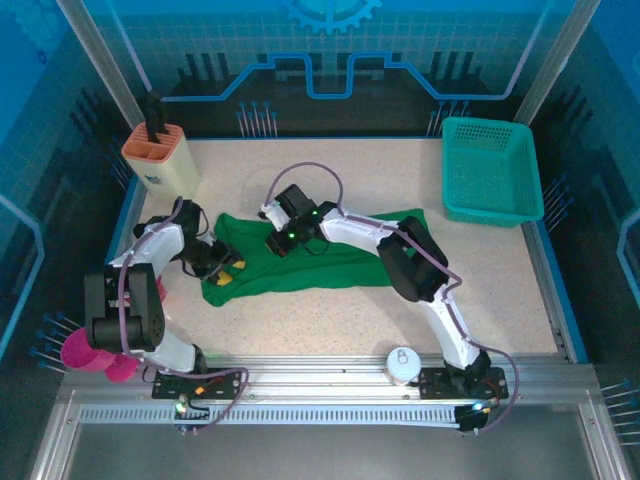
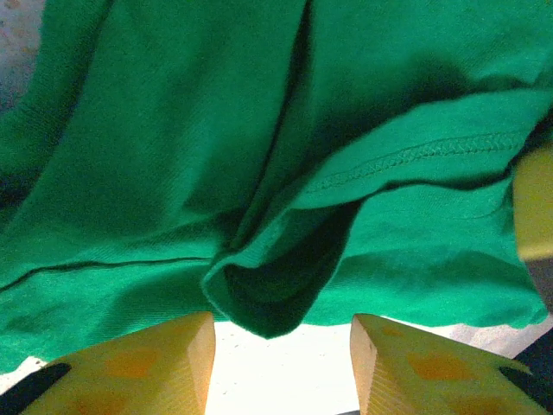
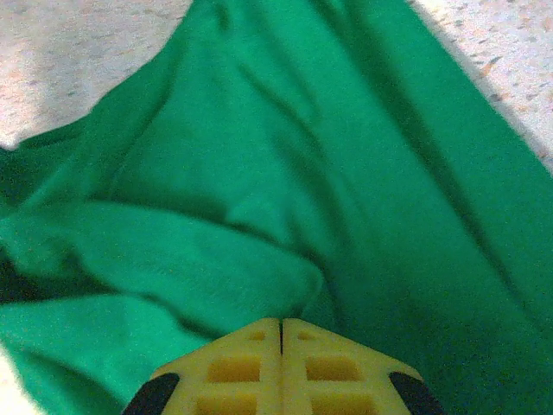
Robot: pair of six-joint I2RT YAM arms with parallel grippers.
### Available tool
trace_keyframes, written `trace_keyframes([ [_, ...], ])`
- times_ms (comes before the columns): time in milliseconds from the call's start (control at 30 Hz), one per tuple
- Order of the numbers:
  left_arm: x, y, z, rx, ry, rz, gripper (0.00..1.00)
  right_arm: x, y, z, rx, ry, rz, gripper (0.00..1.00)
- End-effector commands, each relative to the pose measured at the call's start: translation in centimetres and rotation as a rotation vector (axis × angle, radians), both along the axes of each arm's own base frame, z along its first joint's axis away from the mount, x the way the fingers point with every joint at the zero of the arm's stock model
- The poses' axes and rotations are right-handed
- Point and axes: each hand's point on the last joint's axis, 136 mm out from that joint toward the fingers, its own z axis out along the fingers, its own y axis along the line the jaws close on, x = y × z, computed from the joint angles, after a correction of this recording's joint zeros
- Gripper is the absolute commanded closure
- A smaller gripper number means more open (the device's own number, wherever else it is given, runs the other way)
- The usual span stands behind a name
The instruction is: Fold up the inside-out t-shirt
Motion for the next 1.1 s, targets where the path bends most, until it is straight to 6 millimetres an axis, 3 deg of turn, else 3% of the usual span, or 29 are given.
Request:
trace_keyframes([
  [0,0.9,-0.2,2.9,-0.022,-0.057,-0.001,0.54,-1.5,-0.1,5.4,0.133,-0.095,0.073,1.0],
  [133,1.1,-0.3,4.2,-0.02,-0.113,-0.011,0.54,-4.5,-2.4,4.4,0.147,-0.136,0.102,1.0],
  [200,1.0,-0.5,4.6,-0.024,-0.13,-0.027,0.54,-5.7,-3.9,2.9,0.119,-0.145,0.085,0.83],
  [367,1.1,-1.3,4.5,-0.01,-0.171,-0.075,0.53,-8.4,-7.5,-2.0,-0.037,-0.094,0.057,0.65],
  [500,1.8,-1.9,4.2,-0.007,-0.175,-0.093,0.53,-8.9,-9.6,-0.8,-0.059,-0.11,-0.003,0.53],
  [633,2.5,-1.7,2.7,0.039,-0.134,-0.056,0.52,-8.8,-7.9,2.6,0.021,-0.118,0.033,0.5],
  [733,3.1,-0.5,1.8,0.103,-0.113,0.009,0.51,-5.5,-6.6,4.1,0.008,-0.148,-0.082,0.47],
  [800,3.5,0.0,1.5,0.131,-0.114,0.033,0.51,-3.6,-6.3,3.8,-0.041,-0.147,-0.154,0.43],
  [867,3.5,0.3,1.0,0.15,-0.099,0.025,0.51,-3.0,-6.1,3.2,-0.102,-0.145,-0.159,0.43],
  [967,2.9,0.1,-0.1,0.145,-0.046,-0.013,0.52,-3.3,-5.3,1.8,-0.161,-0.141,-0.109,0.45],
  [1067,2.1,-0.8,-1.6,0.086,-0.004,0.002,0.55,-4.1,-4.2,1.0,-0.15,-0.095,-0.067,0.55],
])
